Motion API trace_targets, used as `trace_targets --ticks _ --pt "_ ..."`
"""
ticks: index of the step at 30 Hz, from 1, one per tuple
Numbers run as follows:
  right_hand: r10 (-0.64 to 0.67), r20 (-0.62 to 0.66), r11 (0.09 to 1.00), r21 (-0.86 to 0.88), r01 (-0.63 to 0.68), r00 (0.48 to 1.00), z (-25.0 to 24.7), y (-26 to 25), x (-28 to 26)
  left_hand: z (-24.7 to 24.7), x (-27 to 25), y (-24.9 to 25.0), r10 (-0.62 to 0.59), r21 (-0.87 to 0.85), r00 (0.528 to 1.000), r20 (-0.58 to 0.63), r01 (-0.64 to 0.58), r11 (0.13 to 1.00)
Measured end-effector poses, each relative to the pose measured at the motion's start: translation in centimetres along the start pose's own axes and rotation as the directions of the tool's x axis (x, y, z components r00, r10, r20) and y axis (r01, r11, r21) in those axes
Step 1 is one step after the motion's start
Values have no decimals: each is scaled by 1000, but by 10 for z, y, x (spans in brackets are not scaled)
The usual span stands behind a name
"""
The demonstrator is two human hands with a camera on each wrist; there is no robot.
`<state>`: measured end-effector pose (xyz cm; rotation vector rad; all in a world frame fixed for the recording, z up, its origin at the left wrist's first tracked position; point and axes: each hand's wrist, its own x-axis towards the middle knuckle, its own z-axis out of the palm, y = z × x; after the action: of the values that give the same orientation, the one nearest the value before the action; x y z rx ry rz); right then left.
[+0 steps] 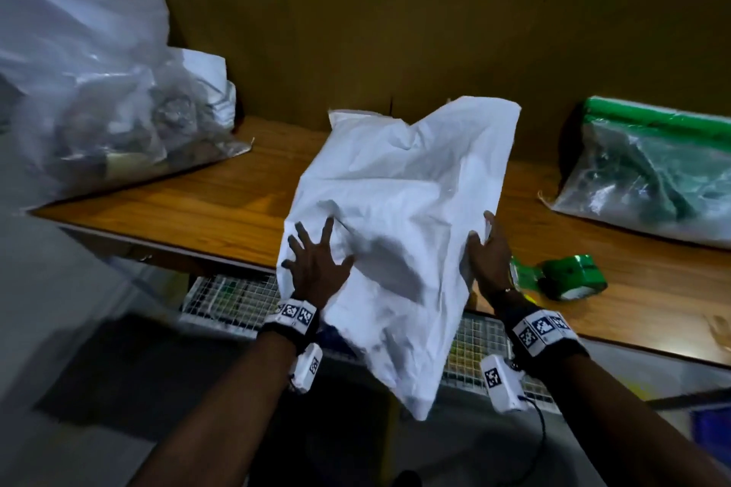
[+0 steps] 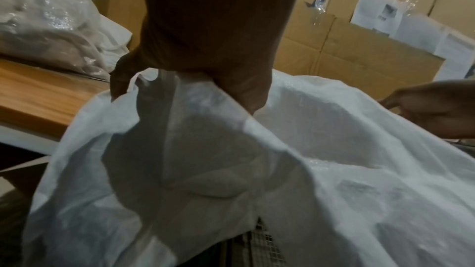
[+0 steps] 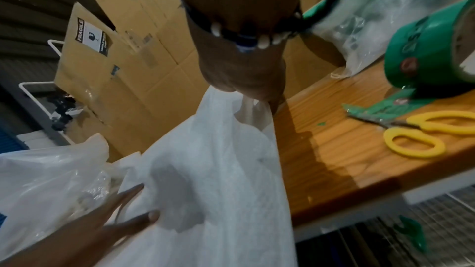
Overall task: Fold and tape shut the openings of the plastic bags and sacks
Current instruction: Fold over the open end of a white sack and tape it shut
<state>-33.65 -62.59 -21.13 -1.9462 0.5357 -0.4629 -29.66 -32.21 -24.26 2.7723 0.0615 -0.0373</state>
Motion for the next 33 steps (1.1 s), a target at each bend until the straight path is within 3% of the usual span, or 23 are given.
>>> trace_targets --ticks 3,6,10,13,16,19,21,23,26,28,30,33 --pt "21 -36 1000 -12 -22 999 31 0 -15 -18 41 -20 82 73 997 1 -82 994" --pt "121 -60 993 1 -121 991 65 -5 -29 -40 97 -30 179 10 982 68 -180 984" --pt "207 -49 978 46 -205 977 116 -26 -45 -69 182 -47 329 -17 925 192 -332 943" --pt "216 -13 975 57 -215 976 166 -51 -63 -92 226 -71 403 62 879 255 -431 900" --pt "239 -11 971 2 -239 971 200 -67 -78 -119 231 -95 409 144 878 249 -451 880" --pt "238 35 967 -107 -233 971 204 -66 -91 -129 193 -128 409 139 912 25 -408 902" --pt "218 66 939 -284 -191 974 195 -59 -97 -126 156 -147 353 110 935 -33 -347 931" --pt "170 47 877 -462 -130 984 183 -55 -96 -119 115 -156 286 76 957 -40 -283 956" --pt "-143 6 829 -546 124 990 168 -66 -76 -109 66 -149 218 7 975 -32 -218 976" --pt "-378 51 766 -543 344 924 163 -80 -49 -95 47 -135 159 -14 987 8 -159 987" --pt "-502 195 686 -504 525 843 161 -91 -10 -82 42 -117 69 -23 997 36 -68 997" --pt "-452 553 562 -432 705 700 167 -91 58 -56 57 -106 -75 -86 991 107 84 993"
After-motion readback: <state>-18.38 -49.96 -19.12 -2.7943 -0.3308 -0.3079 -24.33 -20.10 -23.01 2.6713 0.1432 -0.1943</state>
